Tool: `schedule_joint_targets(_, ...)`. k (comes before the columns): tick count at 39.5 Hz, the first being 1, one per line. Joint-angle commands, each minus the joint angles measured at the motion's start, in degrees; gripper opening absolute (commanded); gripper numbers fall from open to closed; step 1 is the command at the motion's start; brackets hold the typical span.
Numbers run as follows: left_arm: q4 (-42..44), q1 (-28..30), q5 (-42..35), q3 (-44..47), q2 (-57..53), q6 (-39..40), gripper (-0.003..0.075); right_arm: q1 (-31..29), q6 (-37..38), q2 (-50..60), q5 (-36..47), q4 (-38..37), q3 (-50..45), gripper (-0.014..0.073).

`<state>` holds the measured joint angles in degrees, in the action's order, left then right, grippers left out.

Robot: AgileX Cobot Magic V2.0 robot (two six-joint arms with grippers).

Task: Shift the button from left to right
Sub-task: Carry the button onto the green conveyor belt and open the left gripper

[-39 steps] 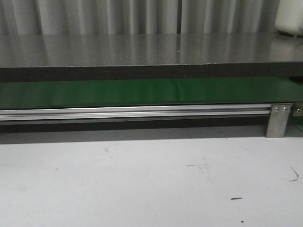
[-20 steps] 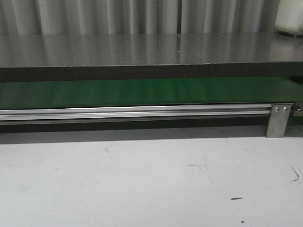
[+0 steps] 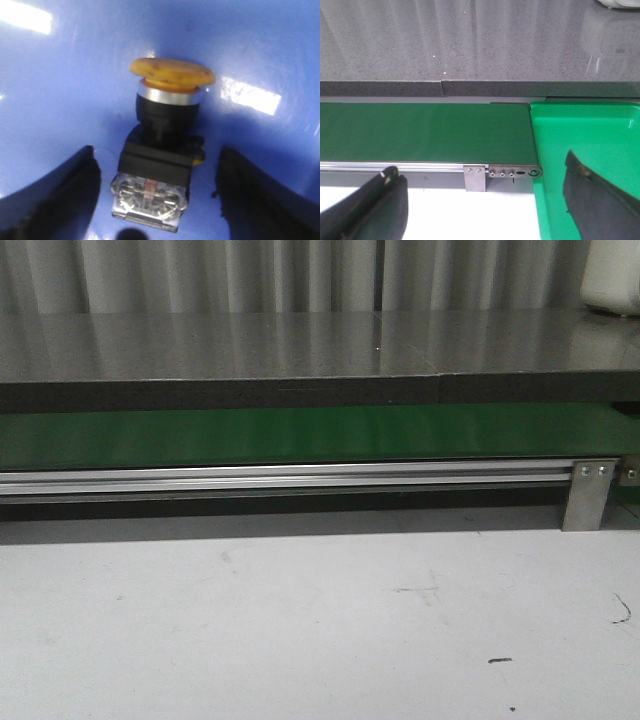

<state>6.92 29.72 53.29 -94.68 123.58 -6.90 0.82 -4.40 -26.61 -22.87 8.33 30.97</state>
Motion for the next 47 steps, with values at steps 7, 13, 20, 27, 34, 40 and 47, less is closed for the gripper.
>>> schedule_joint_targets(7, 0.37, 0.05, 0.37, -1.62, -3.31, -0.25, 0.0160, 0.14, -0.27, -0.71, 4.68, -0.35, 2.12, 0.0645)
schedule_joint_targets(13, 0.37, 0.05, 0.26, -1.72, -4.00, -0.25, 0.0147, 0.14, -0.27, -0.71, 4.68, -0.35, 2.12, 0.0645)
schedule_joint_targets(20, -0.79, -0.10, 0.37, -3.69, -7.33, -0.25, 0.0147, 0.14, -0.27, -0.71, 4.68, -0.35, 2.12, 0.0645)
schedule_joint_targets(27, -4.39, -2.75, 0.27, -5.63, -12.90, -0.25, 0.0147, 0.14, -0.27, -0.71, 4.68, -0.35, 2.12, 0.0645)
schedule_joint_targets(34, -4.38, -9.59, 4.29, -5.63, -17.69, -0.25, 0.0147, 0.14, -0.27, -0.71, 4.68, -0.35, 2.12, 0.0645)
schedule_joint_targets(40, -4.38, -15.31, 9.20, -5.63, -18.54, 0.02, 0.0147, 0.14, -0.27, -0.71, 4.68, -0.35, 2.12, 0.0645)
schedule_joint_targets(47, -5.39, -18.14, 8.58, -3.43, -18.18, 0.48, 0.0147, 0.14, -0.27, -0.71, 4.68, -0.35, 2.12, 0.0645)
